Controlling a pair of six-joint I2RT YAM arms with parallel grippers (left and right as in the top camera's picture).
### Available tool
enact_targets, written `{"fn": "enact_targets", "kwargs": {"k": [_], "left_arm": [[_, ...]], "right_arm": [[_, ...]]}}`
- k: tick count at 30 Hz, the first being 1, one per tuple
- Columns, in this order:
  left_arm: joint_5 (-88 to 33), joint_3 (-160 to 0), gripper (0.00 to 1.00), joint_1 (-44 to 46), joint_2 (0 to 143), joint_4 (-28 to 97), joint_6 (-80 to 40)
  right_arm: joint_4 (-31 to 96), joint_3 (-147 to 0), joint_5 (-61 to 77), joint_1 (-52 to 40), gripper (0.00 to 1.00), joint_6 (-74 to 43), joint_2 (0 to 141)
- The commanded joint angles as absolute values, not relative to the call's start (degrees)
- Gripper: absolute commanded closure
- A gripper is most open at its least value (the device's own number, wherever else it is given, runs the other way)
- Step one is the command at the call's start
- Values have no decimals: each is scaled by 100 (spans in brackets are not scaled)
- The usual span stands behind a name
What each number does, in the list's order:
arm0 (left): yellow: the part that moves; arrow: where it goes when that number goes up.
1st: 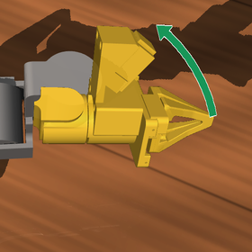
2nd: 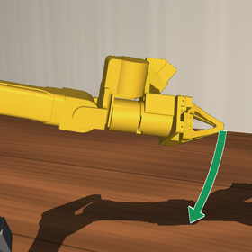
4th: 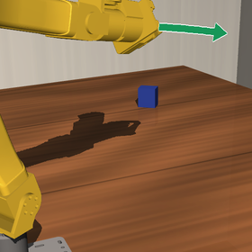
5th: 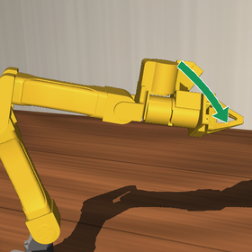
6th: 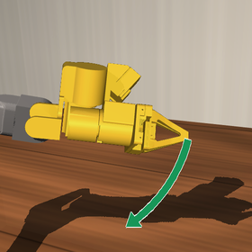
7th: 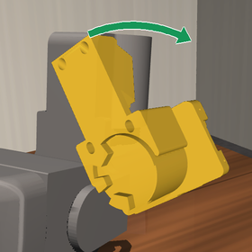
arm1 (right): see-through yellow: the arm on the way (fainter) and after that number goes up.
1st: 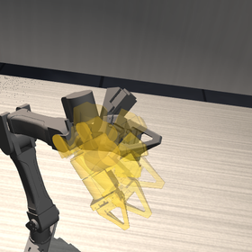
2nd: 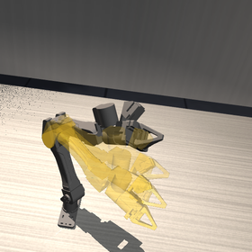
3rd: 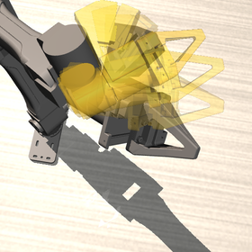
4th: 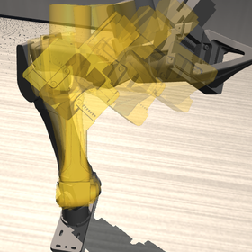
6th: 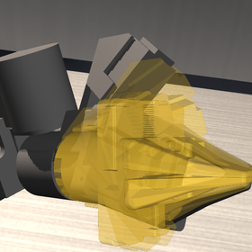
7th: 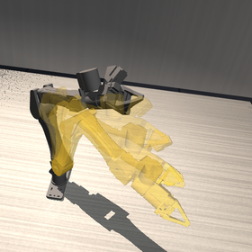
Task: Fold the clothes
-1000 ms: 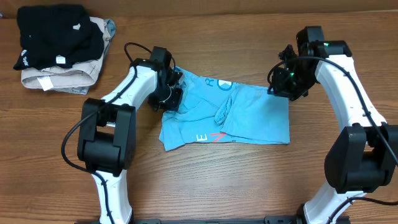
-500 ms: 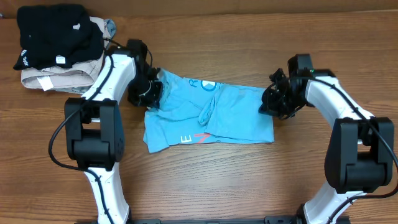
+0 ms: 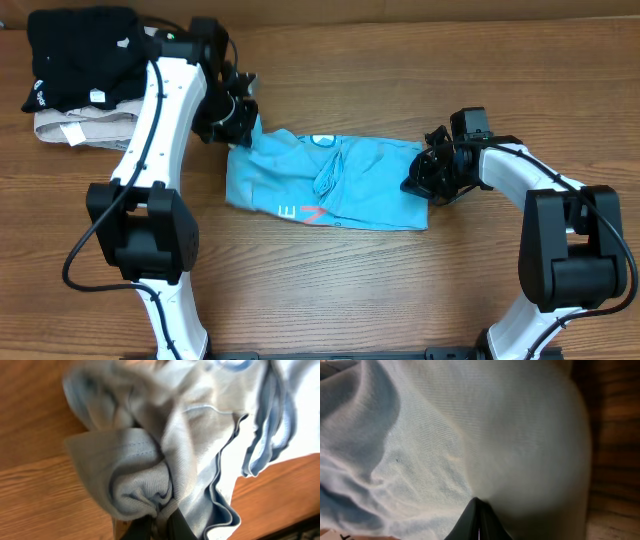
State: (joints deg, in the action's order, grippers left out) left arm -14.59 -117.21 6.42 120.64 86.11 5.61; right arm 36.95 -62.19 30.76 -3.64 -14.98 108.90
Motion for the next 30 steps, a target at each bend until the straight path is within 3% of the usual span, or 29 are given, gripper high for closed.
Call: {"fn": "enact_targets", "kwargs": {"k": [1,18,25,30], "left_arm": [[-1793,-12278,96,854,11826,8702,768],[-1739,-12374,96,3114,12313,7738,-757],[-1752,-12374,96,3522,12932,7452,-1098],[-1800,-12374,96,3688,13131,7179,-1234]], "right_arm": [[3662,-6167,3122,-364,96,-1658,10739],[3660,-6167,3122,-364,96,-1658,10737],[3343,-6591,3487,-99,96,-1852,10320],[3935,-7629,3487,440,96,-1850,9614]]}}
